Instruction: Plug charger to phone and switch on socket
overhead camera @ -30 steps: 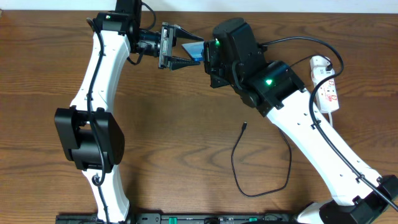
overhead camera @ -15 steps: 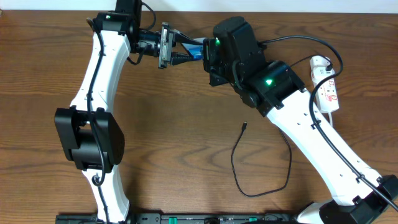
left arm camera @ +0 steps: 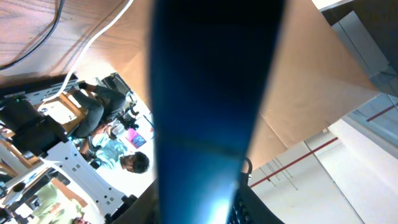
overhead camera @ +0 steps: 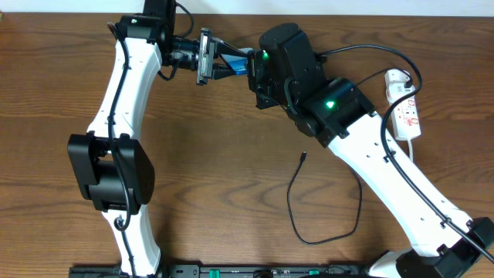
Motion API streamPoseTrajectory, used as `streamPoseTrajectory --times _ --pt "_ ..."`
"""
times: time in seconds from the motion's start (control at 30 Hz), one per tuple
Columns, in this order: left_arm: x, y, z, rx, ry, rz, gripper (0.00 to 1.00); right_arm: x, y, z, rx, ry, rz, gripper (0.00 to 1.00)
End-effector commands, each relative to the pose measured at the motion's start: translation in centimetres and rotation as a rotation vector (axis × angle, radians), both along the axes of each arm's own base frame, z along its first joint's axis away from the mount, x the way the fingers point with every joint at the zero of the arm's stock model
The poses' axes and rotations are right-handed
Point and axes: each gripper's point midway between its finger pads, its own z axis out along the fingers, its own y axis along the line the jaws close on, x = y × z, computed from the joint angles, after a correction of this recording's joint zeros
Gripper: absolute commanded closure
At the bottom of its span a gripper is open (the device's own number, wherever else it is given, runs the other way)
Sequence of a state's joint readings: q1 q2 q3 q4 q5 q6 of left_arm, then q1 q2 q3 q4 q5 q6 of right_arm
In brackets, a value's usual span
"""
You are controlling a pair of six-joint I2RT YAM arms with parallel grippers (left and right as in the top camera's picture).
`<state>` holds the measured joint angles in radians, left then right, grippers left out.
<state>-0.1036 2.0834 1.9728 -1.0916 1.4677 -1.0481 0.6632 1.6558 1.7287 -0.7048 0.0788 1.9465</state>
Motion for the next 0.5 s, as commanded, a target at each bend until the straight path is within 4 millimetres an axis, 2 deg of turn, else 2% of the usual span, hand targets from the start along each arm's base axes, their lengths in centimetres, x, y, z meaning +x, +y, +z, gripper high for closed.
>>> streamPoseTrajectory --times 0.0,0.43,0.47 --pt "-0.14 0.08 0.92 -0.013 -0.019 -0.001 0.72 0.20 -0.32 2.12 0.026 -0.049 -0.030 0.99" --pt "0.02 0.15 0.45 0.014 -0.021 0.008 0.81 0.26 -0.43 2.13 0.013 -0.058 -0.032 0.99" --pt "0.02 0.15 0.45 0.014 -0.021 0.008 0.85 0.26 -0.42 2.13 0.013 -0.058 -0.032 0.99"
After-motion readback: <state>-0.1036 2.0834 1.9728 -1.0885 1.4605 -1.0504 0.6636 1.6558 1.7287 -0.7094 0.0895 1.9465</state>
